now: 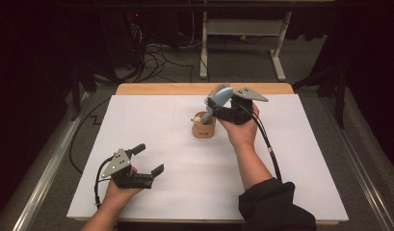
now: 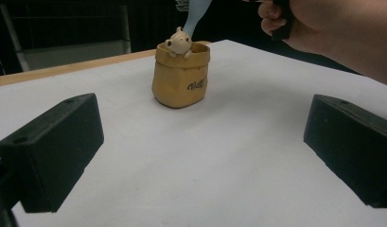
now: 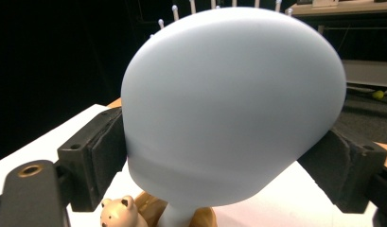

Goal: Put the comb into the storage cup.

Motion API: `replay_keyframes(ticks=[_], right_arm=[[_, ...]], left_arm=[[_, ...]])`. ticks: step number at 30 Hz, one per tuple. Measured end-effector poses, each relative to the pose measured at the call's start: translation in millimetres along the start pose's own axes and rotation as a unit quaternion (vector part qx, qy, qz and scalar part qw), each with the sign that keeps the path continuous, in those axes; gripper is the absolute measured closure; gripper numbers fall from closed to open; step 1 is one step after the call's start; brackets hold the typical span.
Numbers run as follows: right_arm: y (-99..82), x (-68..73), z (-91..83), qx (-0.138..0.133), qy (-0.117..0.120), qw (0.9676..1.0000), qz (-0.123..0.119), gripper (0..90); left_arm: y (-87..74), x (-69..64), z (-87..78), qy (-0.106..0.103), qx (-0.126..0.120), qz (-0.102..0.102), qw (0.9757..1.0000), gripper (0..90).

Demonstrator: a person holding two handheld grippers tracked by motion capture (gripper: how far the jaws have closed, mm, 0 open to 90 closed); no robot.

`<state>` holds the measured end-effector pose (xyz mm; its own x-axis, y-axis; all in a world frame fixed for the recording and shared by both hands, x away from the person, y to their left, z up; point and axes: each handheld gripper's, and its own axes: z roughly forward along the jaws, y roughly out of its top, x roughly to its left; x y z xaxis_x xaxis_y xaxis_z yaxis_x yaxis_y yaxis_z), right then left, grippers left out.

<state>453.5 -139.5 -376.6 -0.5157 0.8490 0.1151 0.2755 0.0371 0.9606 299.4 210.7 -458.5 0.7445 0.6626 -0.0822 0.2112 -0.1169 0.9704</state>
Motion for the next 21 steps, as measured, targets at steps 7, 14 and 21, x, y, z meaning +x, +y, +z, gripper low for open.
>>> replay_keyframes(ticks=[7, 14, 21], right_arm=[[-3.7, -7.3, -4.2, 0.005, -0.003, 0.9999, 0.012, 12.8], [-7.5, -11.1, -7.9, 0.003, -0.006, 0.9998, 0.021, 12.0], [-11.1, -14.2, -11.2, 0.009, -0.014, 0.9996, 0.022, 10.1]], left_arm=[[0.1, 0.0, -0.4, -0.001, 0.000, 0.000, 1.0000, 0.0], [-0.2, -0.4, 0.4, -0.001, 0.004, 0.002, 1.0000, 0.0], [-0.3, -0.3, -0.1, 0.000, 0.003, 0.000, 1.0000, 0.0]])
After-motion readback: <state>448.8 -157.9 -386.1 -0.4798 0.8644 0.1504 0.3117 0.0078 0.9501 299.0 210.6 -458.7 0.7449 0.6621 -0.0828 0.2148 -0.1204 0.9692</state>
